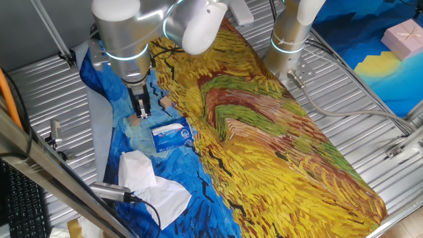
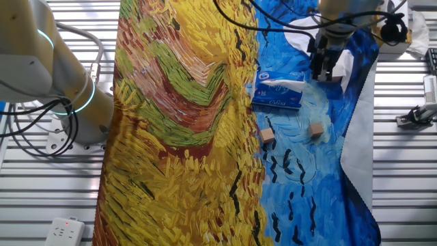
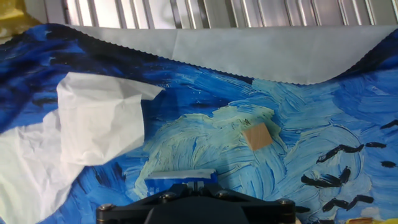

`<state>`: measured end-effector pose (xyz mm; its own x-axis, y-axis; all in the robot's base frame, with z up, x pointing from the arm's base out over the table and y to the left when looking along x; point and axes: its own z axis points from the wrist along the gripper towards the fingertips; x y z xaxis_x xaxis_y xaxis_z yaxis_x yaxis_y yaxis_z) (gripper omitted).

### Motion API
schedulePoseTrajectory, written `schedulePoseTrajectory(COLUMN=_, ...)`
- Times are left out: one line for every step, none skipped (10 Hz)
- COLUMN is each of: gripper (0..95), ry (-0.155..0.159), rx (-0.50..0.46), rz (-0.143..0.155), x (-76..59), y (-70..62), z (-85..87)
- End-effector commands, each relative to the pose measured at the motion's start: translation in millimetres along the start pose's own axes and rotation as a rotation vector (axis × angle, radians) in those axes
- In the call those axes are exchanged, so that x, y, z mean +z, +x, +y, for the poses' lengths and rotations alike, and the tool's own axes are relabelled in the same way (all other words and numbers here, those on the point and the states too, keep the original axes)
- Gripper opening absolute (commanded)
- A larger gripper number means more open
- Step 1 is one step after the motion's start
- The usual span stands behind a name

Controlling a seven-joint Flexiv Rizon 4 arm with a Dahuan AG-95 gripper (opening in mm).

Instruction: Pull out a napkin

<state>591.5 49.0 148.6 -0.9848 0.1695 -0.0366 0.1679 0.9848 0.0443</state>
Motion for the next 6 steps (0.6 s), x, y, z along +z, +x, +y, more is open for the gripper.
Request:
schedulePoseTrajectory(gripper=0.0, ry=-0.015, rx=0.016, rz=0.06, x=1.0, y=-2.9, z=1.6)
schedulePoseTrajectory(gripper=0.0, ry=-0.015, rx=0.017, rz=0.06, x=1.0, y=-2.9, z=1.6)
schedulePoseTrajectory(gripper=0.0, ry=-0.015, rx=0.017, rz=0.059, x=1.0, y=-2.9, z=1.6)
schedulePoseTrajectory(gripper=0.0, ry=-0.015, rx=0.018, rz=0.06, x=1.0, y=-2.9, z=1.6)
schedulePoseTrajectory(gripper=0.0, ry=-0.012, rx=0.012, rz=0.061, x=1.0, y=-2.9, z=1.6)
schedulePoseTrajectory(gripper=0.0, ry=-0.01, rx=0.003, rz=0.062, x=1.0, y=-2.9, z=1.6)
